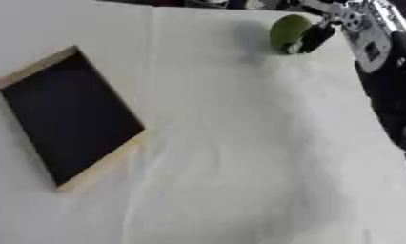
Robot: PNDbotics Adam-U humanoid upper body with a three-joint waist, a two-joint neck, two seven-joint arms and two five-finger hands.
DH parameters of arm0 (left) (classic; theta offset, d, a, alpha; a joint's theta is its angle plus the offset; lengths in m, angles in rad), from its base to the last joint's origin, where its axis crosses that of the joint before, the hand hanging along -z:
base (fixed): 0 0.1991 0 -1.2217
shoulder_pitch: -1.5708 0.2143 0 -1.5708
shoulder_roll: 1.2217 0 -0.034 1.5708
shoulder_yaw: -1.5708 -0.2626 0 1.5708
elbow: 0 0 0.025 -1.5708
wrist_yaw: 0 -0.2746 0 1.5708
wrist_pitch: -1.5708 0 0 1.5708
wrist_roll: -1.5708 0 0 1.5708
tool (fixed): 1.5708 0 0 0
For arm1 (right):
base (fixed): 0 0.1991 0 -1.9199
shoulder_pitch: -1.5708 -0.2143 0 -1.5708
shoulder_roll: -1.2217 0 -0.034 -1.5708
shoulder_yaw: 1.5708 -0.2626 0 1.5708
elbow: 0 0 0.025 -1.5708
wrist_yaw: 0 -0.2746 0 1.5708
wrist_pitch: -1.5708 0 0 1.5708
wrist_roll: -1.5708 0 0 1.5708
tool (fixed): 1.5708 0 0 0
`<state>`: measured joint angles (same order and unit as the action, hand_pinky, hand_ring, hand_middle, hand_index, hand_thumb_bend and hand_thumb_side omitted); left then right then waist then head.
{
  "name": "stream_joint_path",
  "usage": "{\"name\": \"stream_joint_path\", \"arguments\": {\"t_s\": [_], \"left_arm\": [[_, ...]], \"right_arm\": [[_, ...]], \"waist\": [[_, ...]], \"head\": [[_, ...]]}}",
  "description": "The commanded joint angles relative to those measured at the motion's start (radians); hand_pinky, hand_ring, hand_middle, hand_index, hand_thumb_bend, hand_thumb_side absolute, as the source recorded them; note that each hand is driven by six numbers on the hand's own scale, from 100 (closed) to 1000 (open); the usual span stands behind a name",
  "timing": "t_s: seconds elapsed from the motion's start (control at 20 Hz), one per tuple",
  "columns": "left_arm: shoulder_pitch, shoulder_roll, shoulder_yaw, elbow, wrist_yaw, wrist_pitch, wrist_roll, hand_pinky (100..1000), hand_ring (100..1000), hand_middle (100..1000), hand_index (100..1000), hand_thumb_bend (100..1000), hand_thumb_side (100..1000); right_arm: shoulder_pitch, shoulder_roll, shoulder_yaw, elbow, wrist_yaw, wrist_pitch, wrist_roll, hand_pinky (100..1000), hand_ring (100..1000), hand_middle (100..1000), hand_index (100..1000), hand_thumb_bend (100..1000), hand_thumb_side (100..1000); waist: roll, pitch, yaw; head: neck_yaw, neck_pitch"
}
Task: Pick up objects on the table and place them in the box.
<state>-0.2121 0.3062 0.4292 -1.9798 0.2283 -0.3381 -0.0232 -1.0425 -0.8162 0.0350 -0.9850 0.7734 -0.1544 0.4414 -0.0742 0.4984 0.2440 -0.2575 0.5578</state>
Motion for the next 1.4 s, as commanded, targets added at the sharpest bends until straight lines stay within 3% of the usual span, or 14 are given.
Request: {"name": "stream_joint_path", "arguments": {"t_s": [0.05, 0.3, 0.7, 0.75, 0.9, 1.0, 1.2, 1.25, 1.4], "left_arm": [[-0.007, 0.014, 0.011, -0.020, -0.005, -0.001, -0.006, 702, 682, 727, 777, 100, 603], [-0.011, 0.012, 0.009, -0.020, -0.006, 0.000, -0.010, 702, 682, 728, 777, 100, 602], [-0.012, 0.009, 0.008, -0.020, -0.004, 0.002, -0.015, 703, 682, 729, 777, 100, 604], [-0.013, 0.009, 0.008, -0.020, -0.004, 0.003, -0.016, 703, 681, 729, 777, 100, 604], [-0.013, 0.007, 0.008, -0.020, -0.003, 0.006, -0.018, 703, 681, 729, 777, 100, 604], [-0.014, 0.007, 0.009, -0.020, -0.002, 0.008, -0.019, 703, 680, 728, 777, 100, 604], [-0.015, 0.006, 0.009, -0.020, -0.001, 0.012, -0.020, 703, 680, 728, 777, 100, 603], [-0.015, 0.006, 0.009, -0.020, -0.001, 0.013, -0.021, 702, 679, 728, 777, 100, 604], [-0.014, 0.006, 0.010, -0.020, 0.000, 0.017, -0.021, 702, 679, 728, 776, 100, 603]], "right_arm": [[-0.002, -0.042, -0.020, 0.005, 0.010, 0.014, -0.023, 899, 945, 868, 887, 400, 100], [0.033, -0.069, -0.032, 0.010, 0.021, 0.029, -0.029, 893, 939, 867, 884, 421, 100], [0.048, -0.080, -0.040, 0.026, 0.042, 0.048, -0.011, 866, 895, 823, 880, 348, 100], [0.049, -0.079, -0.041, 0.029, 0.040, 0.051, -0.006, 851, 873, 806, 875, 312, 100], [0.051, -0.076, -0.046, 0.026, 0.020, 0.058, -0.014, 805, 809, 716, 832, 321, 100], [0.054, -0.076, -0.048, 0.013, 0.011, 0.070, -0.041, 778, 769, 654, 796, 310, 100], [0.070, -0.074, -0.027, -0.009, 0.017, 0.098, -0.190, 719, 695, 578, 725, 308, 100], [0.075, -0.076, -0.020, -0.017, 0.016, 0.096, -0.224, 686, 658, 518, 668, 291, 100], [0.095, -0.086, -0.009, -0.058, 0.003, 0.087, -0.306, 671, 642, 512, 642, 271, 100]], "waist": [[0.003, -0.018, 0.004], [0.000, -0.009, 0.011], [0.000, -0.005, 0.013], [0.000, -0.005, 0.012], [0.000, -0.006, 0.011], [0.000, -0.006, 0.011], [-0.001, -0.009, 0.011], [-0.002, -0.011, 0.011], [-0.003, -0.017, 0.008]], "head": [[-0.009, -0.022], [-0.018, -0.034], [-0.027, -0.032], [-0.028, -0.032], [-0.030, -0.031], [-0.034, -0.030], [-0.040, -0.028], [-0.040, -0.026], [-0.039, -0.018]]}}
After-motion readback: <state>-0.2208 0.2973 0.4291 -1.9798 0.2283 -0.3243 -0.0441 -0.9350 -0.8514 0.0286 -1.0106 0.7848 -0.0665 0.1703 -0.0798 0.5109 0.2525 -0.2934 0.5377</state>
